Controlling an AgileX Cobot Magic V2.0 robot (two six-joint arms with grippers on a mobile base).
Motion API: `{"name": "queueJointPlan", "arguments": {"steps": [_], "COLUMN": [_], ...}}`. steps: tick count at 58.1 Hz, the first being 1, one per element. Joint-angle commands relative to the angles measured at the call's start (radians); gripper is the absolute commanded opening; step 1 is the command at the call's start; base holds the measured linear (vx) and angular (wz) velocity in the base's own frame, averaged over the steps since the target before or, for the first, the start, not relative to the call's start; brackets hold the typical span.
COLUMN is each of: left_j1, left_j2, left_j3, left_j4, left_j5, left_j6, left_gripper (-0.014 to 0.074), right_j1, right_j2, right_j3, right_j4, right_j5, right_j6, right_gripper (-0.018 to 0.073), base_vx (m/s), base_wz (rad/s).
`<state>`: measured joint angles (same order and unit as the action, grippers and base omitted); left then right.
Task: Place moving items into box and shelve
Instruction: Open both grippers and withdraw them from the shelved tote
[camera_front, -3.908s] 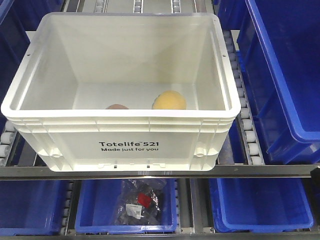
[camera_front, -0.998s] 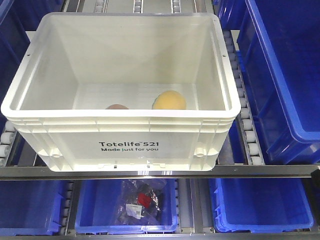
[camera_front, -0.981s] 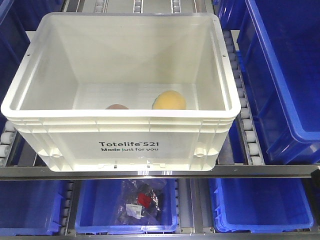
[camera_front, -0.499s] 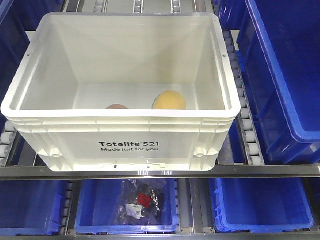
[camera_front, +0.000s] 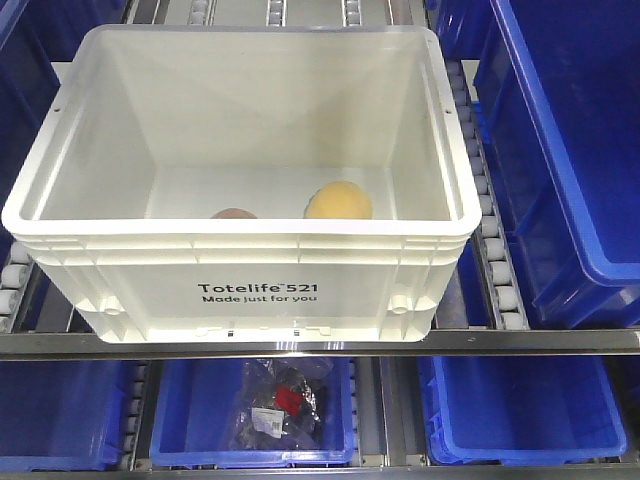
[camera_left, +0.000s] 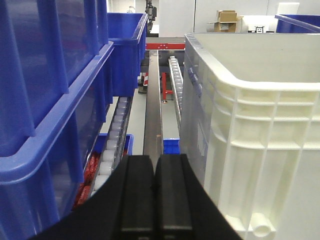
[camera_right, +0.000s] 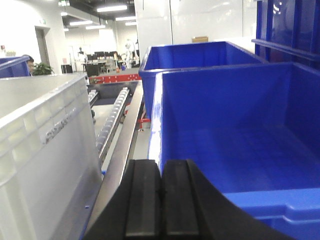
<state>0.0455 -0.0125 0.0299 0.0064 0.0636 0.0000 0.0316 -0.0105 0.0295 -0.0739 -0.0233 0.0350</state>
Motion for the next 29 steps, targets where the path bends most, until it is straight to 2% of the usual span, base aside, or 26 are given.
{"name": "queueJointPlan", "arguments": {"steps": [1, 10, 20, 29], "left_j1": [0.000, 0.000, 0.000, 0.000], "left_j2": [-0.014, -0.014, -0.014, -0.014], "left_j3": [0.026, 0.026, 0.026, 0.026], "left_j4": [-0.006, -0.006, -0.006, -0.006], "left_j5": [-0.088, -0.088, -0.088, -0.088], "left_j6": [-0.013, -0.013, -0.013, -0.013], "left_gripper": [-0.0017, -0.0017, -0.0017, -0.0017], "right_j1": [-0.007, -0.007, -0.005, -0.005], "right_j2": [-0.014, -0.014, -0.014, -0.014], "right_j3": [0.020, 0.020, 0.020, 0.020], "right_j4": [-0.001, -0.009, 0.017, 0.041], "right_j5": [-0.092, -0.098, -0.101, -0.099], "right_j6": [0.000, -0.009, -0.084, -0.083], "right_gripper": [-0.0015, -0.0015, -0.0015, -0.0015], "base_vx": [0.00, 0.00, 0.00, 0.00], "base_wz": [0.00, 0.00, 0.00, 0.00]}}
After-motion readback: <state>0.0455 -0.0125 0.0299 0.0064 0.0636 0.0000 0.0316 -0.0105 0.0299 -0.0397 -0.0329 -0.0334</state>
